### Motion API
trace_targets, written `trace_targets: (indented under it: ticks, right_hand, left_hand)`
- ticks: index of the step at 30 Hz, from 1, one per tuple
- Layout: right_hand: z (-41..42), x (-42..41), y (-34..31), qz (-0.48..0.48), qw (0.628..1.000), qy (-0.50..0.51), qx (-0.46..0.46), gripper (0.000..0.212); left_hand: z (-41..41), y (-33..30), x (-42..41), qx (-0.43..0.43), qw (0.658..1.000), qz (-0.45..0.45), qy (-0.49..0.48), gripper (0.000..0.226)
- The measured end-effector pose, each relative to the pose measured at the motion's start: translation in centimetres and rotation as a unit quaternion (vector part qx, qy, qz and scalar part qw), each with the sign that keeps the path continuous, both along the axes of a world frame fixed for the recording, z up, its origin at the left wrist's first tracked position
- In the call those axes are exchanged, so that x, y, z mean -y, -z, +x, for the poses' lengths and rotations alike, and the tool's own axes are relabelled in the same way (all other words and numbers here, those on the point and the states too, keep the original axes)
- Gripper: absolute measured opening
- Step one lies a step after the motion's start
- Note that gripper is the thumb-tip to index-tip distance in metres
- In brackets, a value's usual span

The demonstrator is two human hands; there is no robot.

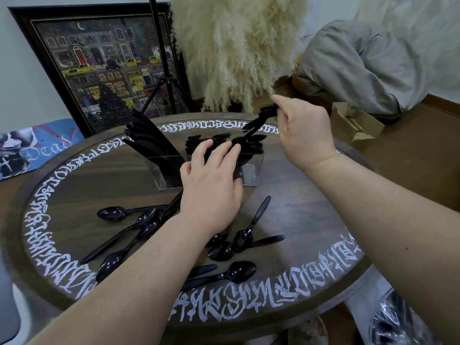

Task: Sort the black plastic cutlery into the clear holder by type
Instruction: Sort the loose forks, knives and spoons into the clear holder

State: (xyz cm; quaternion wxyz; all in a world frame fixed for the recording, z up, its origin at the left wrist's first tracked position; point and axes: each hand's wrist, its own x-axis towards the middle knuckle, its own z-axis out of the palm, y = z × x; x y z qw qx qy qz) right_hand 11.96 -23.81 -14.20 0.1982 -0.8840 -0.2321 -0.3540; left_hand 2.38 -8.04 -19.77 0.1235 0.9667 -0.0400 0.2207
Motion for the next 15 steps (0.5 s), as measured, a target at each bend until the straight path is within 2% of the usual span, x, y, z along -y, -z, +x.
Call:
trace_targets:
  ticks: [4,10,12,15]
  right_hand:
    - [-0.2,0.8,-1.4,0.078,0.994,-0.016,0.073,0.030]
    - [-1.2,2.2,-1.7,0.076,0.992,-0.026,0.101,0.031]
    - [-1.8,2.5,-1.2,0.072,0.992,-0.016,0.106,0.031]
    - [-2.3,3.3,-0.7,0.084,0.990,0.006,0.115,0.030]
  left_hand:
    - [-0.3,-0.6,-0.5,0.033,0.999,-0.011,0.004,0.056]
    - [0.7,-4.2,-1.2,0.080,0.994,-0.059,0.055,0.046]
    - [2.3,-5.9,-1.0,0.044,0.995,-0.042,0.085,0.046]
    - [4.9,-7.5,-0.1,-0.070,0.991,0.003,0.112,0.050]
